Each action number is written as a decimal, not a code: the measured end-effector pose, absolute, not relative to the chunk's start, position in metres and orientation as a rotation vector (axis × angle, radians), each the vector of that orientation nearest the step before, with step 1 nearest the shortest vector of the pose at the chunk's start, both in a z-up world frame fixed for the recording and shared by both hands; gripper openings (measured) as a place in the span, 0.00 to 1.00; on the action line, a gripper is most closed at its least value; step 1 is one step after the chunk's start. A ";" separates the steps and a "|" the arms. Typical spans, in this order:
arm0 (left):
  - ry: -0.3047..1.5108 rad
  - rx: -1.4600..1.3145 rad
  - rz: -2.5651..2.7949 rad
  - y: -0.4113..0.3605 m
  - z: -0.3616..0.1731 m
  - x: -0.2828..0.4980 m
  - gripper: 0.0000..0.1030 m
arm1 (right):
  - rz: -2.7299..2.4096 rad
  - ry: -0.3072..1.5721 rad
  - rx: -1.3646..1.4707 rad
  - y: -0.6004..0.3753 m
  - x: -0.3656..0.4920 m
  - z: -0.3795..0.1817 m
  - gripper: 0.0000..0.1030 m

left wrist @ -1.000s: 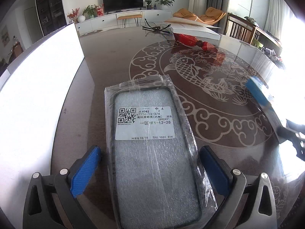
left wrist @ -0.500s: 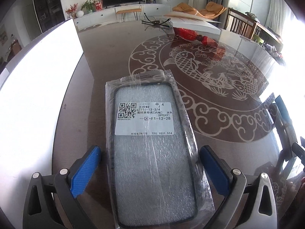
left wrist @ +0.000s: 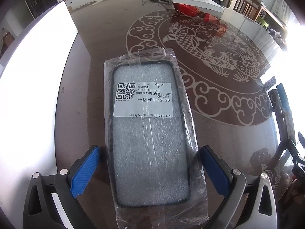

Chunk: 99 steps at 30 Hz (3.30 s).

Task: Organize objects
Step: 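Lift the blue-white box with right tool while left tool holds the phone case, then carry phone case and blue-white box into the white box and open both tools, then bring both tools back over the table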

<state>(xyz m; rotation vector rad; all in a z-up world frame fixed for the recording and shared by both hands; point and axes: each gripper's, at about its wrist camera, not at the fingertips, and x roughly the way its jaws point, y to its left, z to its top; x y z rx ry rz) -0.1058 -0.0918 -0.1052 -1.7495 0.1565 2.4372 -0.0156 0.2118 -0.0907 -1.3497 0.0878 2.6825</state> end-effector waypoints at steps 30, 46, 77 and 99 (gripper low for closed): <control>0.191 -1.424 2.552 -0.092 -0.100 -0.055 0.75 | 2.623 0.051 -1.585 0.211 -0.032 -0.085 1.00; -0.241 -1.146 2.489 -0.124 -0.025 -0.007 0.74 | 2.780 0.613 -1.644 0.201 -0.068 -0.010 0.42; -0.431 -1.266 2.604 -0.141 0.033 -0.037 1.00 | 2.907 -0.041 -1.294 0.125 -0.025 -0.044 0.81; -0.113 -1.663 2.689 0.081 -0.092 -0.394 1.00 | 2.868 0.193 -1.252 0.175 0.028 -0.055 0.81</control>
